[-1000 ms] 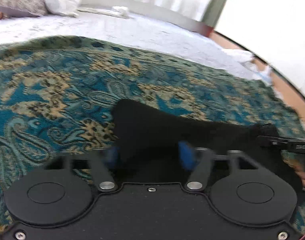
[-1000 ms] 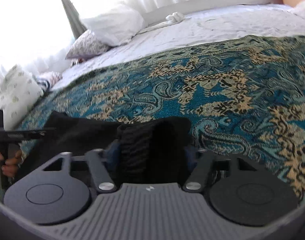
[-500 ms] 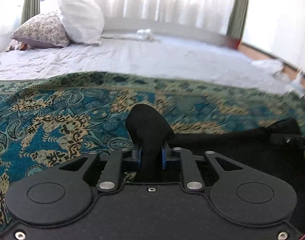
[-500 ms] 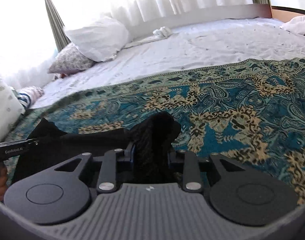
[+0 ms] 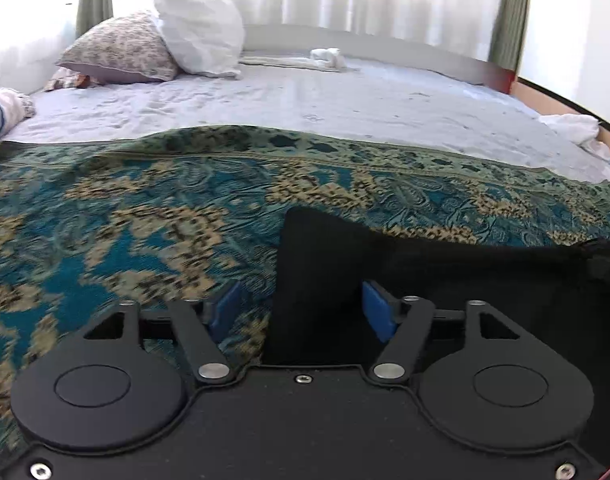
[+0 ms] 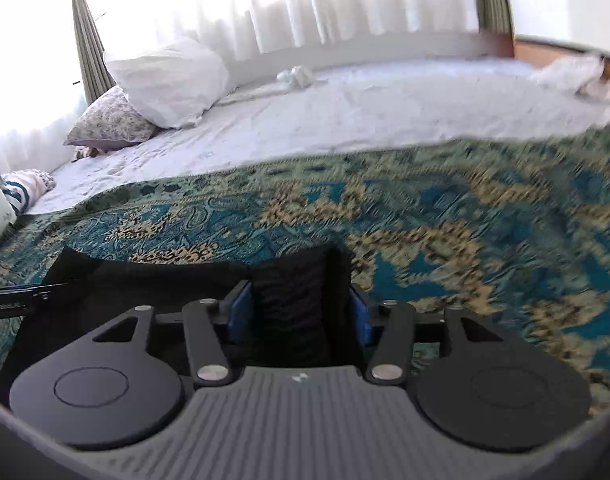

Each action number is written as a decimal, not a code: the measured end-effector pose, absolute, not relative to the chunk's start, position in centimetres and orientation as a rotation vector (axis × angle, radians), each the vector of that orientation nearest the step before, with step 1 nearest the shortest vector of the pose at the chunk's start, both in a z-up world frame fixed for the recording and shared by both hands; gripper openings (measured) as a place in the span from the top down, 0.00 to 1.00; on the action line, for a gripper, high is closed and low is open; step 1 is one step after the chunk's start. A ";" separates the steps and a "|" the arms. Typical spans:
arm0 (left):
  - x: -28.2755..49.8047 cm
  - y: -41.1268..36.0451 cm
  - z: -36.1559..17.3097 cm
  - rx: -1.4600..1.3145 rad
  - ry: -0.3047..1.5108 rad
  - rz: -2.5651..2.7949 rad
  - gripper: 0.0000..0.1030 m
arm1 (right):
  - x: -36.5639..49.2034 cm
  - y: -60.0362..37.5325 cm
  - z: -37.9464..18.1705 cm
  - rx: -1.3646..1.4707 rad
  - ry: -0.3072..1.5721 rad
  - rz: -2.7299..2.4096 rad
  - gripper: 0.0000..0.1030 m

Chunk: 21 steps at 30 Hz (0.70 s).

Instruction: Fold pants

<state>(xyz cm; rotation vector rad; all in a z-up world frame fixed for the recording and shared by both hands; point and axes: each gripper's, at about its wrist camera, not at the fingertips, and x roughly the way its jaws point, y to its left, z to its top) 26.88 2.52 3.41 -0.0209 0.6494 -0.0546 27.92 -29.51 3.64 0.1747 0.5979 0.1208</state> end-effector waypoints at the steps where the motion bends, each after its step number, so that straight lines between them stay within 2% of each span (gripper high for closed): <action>1: 26.2 2.5 3.6 -0.012 0.648 -0.044 0.27 | 27.2 -29.4 4.1 0.150 0.581 0.101 0.33; 2: 25.4 2.5 3.9 -0.004 0.645 -0.032 0.21 | 26.1 -29.1 4.7 0.119 0.558 0.075 0.33; 8: 18.0 1.6 5.5 0.020 0.623 -0.019 0.08 | 18.7 -27.4 6.6 0.050 0.497 0.026 0.21; 11: 13.6 0.7 5.4 0.014 0.613 -0.028 0.01 | 14.8 -25.9 5.9 0.039 0.515 0.044 0.19; 16: 8.2 -0.9 3.5 0.028 0.603 -0.013 0.00 | 9.9 -23.3 3.2 0.009 0.558 0.046 0.18; 21: 6.5 -1.8 1.1 0.012 0.665 0.001 0.00 | 8.7 -21.7 1.3 -0.056 0.581 0.027 0.18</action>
